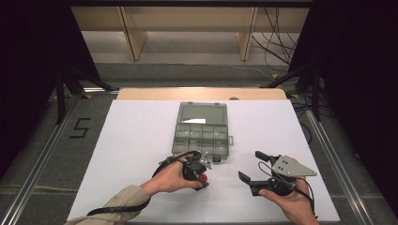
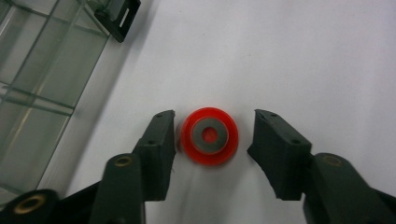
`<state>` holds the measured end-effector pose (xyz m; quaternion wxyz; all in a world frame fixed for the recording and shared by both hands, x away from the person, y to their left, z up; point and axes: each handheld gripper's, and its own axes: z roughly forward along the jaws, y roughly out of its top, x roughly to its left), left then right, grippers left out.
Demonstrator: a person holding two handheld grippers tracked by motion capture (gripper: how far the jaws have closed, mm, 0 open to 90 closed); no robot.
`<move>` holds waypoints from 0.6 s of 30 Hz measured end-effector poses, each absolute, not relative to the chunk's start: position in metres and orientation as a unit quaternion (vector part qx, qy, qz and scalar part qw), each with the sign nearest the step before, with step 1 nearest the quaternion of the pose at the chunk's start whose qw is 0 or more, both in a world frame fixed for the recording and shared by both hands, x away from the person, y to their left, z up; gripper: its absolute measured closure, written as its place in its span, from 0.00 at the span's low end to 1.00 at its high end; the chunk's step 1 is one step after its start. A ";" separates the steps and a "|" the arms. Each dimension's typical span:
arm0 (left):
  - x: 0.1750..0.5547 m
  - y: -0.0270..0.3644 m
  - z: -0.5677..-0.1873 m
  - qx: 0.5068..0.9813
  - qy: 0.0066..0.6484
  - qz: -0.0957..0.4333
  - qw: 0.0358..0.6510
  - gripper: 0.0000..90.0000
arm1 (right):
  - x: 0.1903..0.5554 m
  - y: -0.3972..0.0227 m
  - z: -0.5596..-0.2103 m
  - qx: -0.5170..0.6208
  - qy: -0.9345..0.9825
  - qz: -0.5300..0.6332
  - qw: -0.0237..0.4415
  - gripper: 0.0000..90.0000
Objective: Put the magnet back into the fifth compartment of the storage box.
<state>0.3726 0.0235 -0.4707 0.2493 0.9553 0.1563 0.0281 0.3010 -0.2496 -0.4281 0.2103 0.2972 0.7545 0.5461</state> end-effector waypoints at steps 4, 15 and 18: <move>0.373 0.024 -0.470 0.956 0.157 0.030 0.246 0.65 | 0.303 -0.250 -0.428 0.290 0.753 0.548 0.219 0.12; 0.372 0.025 -0.469 0.955 0.161 0.029 0.249 0.70 | 0.303 -0.251 -0.429 0.290 0.752 0.550 0.219 0.13; 0.373 0.026 -0.469 0.954 0.163 0.029 0.250 0.70 | 0.303 -0.251 -0.429 0.290 0.752 0.551 0.217 0.13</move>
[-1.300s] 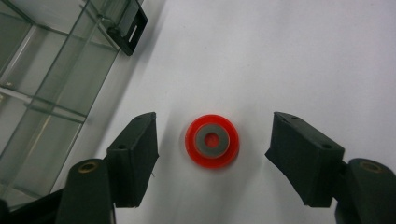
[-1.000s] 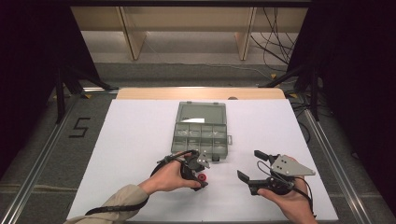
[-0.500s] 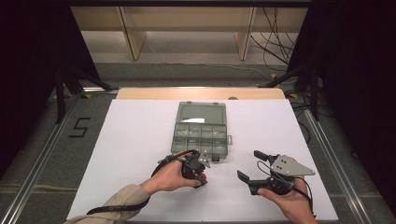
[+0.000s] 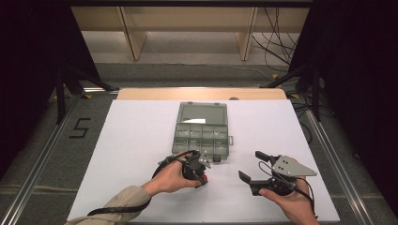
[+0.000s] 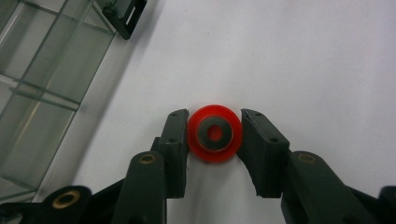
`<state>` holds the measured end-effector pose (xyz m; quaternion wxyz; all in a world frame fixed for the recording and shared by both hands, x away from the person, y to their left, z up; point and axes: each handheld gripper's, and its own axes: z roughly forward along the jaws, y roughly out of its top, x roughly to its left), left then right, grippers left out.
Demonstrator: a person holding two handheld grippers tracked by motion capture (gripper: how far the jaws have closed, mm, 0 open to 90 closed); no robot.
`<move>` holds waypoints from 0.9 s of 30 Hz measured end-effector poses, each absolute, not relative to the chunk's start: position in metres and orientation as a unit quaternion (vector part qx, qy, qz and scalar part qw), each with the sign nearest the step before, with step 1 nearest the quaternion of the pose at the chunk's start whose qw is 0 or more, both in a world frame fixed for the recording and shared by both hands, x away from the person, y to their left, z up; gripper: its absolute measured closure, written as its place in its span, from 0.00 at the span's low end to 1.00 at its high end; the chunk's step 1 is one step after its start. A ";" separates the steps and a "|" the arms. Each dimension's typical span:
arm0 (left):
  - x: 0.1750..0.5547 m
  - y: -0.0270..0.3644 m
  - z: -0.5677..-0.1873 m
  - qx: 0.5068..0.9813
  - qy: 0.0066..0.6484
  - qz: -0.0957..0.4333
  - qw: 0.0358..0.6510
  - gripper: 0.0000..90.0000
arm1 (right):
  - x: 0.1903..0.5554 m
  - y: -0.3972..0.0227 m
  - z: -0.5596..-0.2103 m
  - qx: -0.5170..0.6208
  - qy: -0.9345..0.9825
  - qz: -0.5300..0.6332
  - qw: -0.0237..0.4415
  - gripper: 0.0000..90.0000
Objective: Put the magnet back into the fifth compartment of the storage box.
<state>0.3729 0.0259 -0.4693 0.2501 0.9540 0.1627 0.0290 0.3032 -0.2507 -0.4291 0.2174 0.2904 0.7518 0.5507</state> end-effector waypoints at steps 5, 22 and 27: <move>0.374 0.029 -0.465 0.951 0.169 0.031 0.258 0.70 | 0.301 -0.251 -0.428 0.300 0.754 0.545 0.209 0.13; 0.375 0.034 -0.455 0.934 0.196 0.037 0.295 0.70 | 0.302 -0.249 -0.429 0.302 0.747 0.556 0.206 0.14; 0.379 0.037 -0.450 0.941 0.183 0.045 0.283 0.70 | 0.302 -0.249 -0.429 0.302 0.747 0.556 0.205 0.14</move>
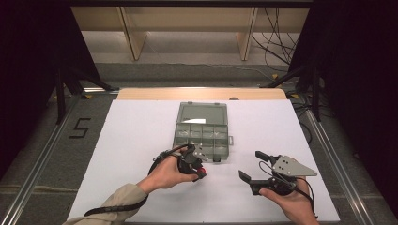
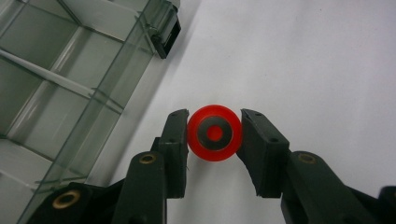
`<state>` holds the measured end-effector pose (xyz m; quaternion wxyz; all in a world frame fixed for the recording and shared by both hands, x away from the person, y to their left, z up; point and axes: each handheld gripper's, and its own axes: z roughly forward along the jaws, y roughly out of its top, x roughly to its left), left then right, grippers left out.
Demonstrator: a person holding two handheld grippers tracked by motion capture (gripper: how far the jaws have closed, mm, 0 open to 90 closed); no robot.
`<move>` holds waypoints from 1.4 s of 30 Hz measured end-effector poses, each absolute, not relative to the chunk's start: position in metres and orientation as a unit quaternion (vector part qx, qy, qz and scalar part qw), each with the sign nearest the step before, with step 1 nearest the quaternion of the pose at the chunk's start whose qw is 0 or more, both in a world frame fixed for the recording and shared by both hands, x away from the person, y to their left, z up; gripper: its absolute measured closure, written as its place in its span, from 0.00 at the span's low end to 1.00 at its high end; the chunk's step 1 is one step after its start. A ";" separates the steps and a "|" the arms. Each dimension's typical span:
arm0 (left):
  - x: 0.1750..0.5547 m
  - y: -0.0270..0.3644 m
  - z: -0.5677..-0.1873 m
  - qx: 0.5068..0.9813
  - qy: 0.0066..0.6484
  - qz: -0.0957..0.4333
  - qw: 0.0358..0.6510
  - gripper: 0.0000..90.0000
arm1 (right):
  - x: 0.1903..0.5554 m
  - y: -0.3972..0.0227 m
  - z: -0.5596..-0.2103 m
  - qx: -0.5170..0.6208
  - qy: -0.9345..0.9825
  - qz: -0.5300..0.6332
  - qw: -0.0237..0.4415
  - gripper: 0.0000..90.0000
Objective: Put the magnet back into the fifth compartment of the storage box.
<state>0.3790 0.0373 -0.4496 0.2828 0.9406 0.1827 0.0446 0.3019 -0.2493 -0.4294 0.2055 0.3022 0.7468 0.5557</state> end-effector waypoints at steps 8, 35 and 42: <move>0.381 0.041 -0.444 0.932 0.200 0.047 0.297 0.70 | 0.301 -0.251 -0.428 0.302 0.752 0.547 0.209 0.14; 0.391 0.054 -0.434 0.928 0.217 0.058 0.299 0.70 | 0.302 -0.250 -0.429 0.301 0.752 0.548 0.206 0.14; 0.393 0.056 -0.432 0.928 0.217 0.061 0.298 0.70 | 0.302 -0.250 -0.429 0.301 0.753 0.548 0.206 0.14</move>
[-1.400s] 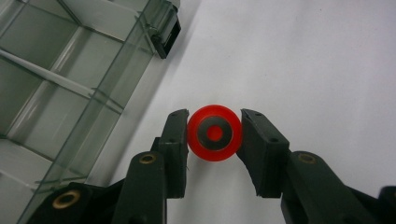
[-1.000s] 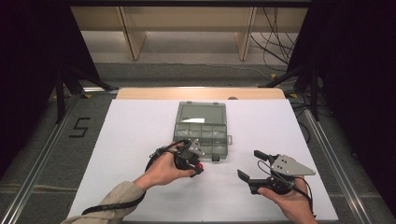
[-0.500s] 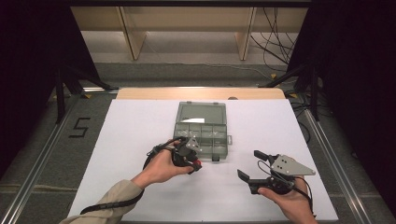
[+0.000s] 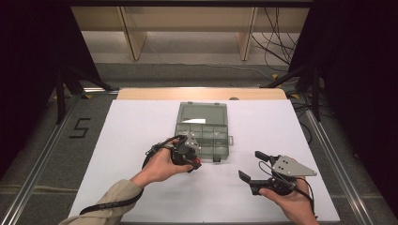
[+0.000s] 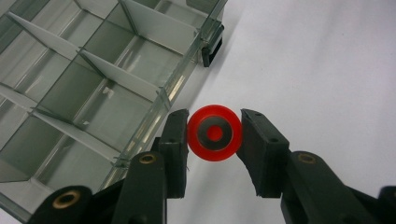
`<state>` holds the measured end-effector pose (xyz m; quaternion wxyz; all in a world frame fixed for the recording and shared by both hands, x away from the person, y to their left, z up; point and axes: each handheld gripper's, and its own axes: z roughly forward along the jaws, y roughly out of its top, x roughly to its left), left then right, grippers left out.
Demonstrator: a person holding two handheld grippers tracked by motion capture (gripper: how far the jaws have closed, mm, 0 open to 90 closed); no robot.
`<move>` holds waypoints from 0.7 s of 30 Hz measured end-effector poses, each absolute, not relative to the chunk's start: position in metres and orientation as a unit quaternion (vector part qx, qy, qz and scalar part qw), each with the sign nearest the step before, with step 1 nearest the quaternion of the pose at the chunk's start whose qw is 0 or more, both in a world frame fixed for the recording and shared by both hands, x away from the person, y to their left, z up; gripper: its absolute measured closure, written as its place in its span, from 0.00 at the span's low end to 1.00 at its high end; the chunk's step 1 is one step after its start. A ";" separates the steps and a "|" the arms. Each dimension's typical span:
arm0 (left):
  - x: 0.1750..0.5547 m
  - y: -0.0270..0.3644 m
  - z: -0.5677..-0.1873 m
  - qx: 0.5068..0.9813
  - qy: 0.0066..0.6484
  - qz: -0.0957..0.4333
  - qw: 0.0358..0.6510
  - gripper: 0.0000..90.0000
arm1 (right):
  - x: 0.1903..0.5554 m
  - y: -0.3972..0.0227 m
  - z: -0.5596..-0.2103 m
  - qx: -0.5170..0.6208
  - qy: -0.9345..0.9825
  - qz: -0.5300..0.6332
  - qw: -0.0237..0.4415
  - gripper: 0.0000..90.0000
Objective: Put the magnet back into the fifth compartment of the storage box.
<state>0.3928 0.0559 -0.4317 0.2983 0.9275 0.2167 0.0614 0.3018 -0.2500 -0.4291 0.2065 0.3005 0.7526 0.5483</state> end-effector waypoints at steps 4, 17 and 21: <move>0.394 0.057 -0.431 0.926 0.220 0.062 0.300 0.70 | 0.302 -0.250 -0.429 0.301 0.753 0.548 0.208 0.14; 0.399 0.063 -0.428 0.925 0.226 0.066 0.299 0.70 | 0.302 -0.250 -0.429 0.301 0.753 0.548 0.208 0.14; 0.400 0.065 -0.426 0.924 0.228 0.069 0.299 0.70 | 0.302 -0.250 -0.429 0.301 0.752 0.548 0.208 0.14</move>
